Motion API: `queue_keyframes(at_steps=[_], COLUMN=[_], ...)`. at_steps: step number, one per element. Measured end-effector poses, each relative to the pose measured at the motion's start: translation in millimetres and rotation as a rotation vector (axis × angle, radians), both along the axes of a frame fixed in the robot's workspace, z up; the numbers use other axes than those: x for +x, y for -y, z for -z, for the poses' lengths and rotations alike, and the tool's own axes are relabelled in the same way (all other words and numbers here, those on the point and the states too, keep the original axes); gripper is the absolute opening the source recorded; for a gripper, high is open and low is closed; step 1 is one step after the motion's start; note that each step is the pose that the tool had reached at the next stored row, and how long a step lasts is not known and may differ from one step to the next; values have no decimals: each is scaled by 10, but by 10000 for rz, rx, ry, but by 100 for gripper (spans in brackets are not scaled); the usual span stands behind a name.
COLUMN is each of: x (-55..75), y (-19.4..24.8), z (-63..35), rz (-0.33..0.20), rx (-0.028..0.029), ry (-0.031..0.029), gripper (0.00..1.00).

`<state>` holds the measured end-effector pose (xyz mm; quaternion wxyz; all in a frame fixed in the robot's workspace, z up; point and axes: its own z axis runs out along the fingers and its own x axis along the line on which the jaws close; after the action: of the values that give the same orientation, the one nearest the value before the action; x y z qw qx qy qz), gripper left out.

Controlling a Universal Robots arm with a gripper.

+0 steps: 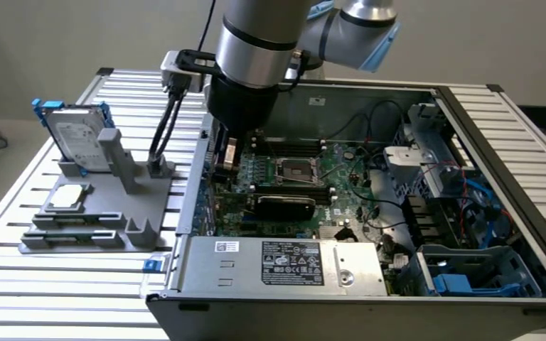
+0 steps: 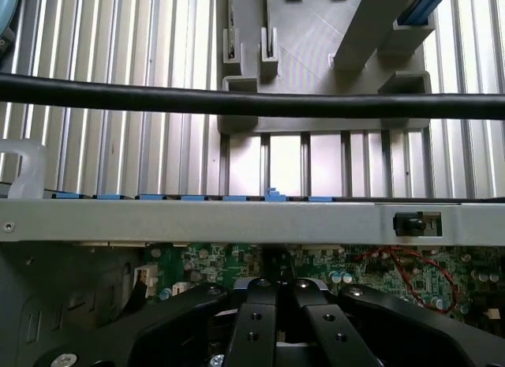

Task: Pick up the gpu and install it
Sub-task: 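Press down on the gpu until it lock into place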

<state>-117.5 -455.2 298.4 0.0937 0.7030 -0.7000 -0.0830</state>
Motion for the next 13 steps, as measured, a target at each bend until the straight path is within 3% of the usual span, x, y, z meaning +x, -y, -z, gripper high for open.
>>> queue_keyframes(at_steps=[3, 5, 7, 13], x=[0, 0, -1, -39], y=[-8, -20, -28, -53], z=[1, 10, 20, 26], rz=[-2, -7, -7, -7], rx=[-92, -151, -166, -166], ry=[48, 169, 261, 281], gripper=[11, 11, 11, 11])
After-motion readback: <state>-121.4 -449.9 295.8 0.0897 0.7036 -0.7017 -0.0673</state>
